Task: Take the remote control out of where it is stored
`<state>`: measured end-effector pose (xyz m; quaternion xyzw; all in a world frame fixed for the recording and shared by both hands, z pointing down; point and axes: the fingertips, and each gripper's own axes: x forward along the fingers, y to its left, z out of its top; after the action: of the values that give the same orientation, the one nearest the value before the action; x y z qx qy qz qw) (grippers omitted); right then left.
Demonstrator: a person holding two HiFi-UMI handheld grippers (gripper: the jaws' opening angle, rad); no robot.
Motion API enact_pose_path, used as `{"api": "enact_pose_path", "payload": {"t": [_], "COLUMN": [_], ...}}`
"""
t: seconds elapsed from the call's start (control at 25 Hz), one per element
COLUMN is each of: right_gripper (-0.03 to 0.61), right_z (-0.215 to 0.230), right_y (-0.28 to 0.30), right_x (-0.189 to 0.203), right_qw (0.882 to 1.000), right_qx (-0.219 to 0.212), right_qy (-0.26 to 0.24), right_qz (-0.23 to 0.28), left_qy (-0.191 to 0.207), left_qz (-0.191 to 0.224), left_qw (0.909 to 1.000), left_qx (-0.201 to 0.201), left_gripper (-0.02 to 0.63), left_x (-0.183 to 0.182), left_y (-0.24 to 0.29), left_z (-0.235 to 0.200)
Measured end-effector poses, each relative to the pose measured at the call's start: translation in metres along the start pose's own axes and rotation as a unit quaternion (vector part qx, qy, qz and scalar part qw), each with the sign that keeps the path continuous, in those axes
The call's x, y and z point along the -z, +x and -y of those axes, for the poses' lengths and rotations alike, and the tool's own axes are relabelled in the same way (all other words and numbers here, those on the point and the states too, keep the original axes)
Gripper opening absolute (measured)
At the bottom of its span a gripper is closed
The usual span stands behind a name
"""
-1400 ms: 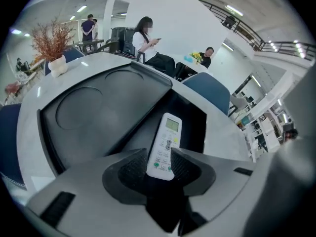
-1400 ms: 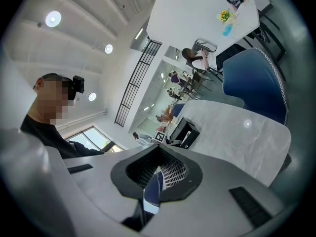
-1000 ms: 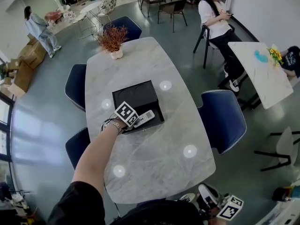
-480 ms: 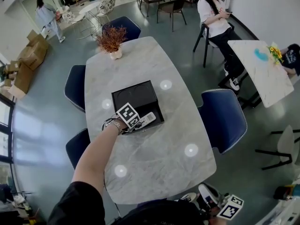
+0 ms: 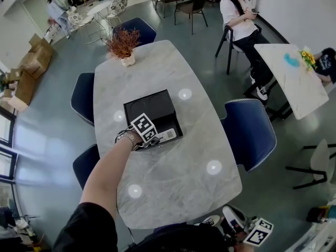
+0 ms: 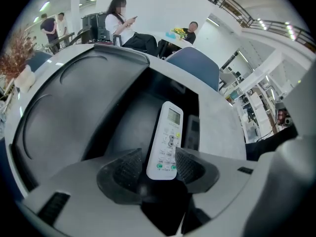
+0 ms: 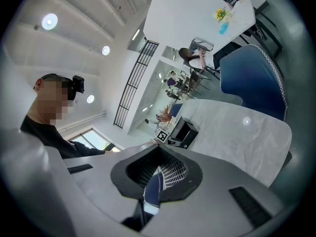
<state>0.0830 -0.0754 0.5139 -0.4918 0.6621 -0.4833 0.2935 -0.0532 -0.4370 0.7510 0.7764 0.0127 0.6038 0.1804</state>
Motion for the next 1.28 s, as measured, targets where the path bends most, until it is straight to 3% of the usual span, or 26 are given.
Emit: {"api": "enact_pose_path", "payload": {"t": [0.2,0.32,0.6,0.88,1.0,1.12,1.28], "right_gripper": [0.008,0.008,0.008,0.008,0.008,0.008,0.008], "right_z": [0.004,0.002,0.004,0.009,0.008,0.007,0.008], "right_y": [0.0,0.002,0.005,0.012,0.016,0.018,0.017], "right_x": [0.0,-0.001,-0.003,-0.004,-0.005,-0.005,-0.004], "right_qw": [1.0,1.0,1.0,1.0,1.0,1.0,1.0], "right_qx": [0.006,0.005,0.012,0.016,0.012,0.009,0.007], "right_qy": [-0.007,0.001,0.005,0.01,0.008,0.008,0.011], "right_qz": [-0.003,-0.002,-0.001,-0.001,-0.003,-0.006,-0.007], "left_qy": [0.016,0.054,0.107,0.156,0.154,0.158,0.164], "left_qz": [-0.023,-0.036,-0.073,-0.116,-0.116,-0.102,-0.07], "left_qw": [0.9993,0.9974,0.989,0.9778,0.977,0.9797,0.9837], "left_qx": [0.026,0.031,0.071,0.079,0.092,0.07,-0.024], "left_gripper": [0.201,0.201,0.198,0.196,0.13,0.126,0.115], "left_x": [0.001,0.0,0.0,0.003,0.003,0.001,-0.012], "left_y": [0.004,0.004,0.009,0.012,0.011,0.009,0.001], "left_z": [0.002,0.004,0.01,0.017,0.025,0.024,0.01]}}
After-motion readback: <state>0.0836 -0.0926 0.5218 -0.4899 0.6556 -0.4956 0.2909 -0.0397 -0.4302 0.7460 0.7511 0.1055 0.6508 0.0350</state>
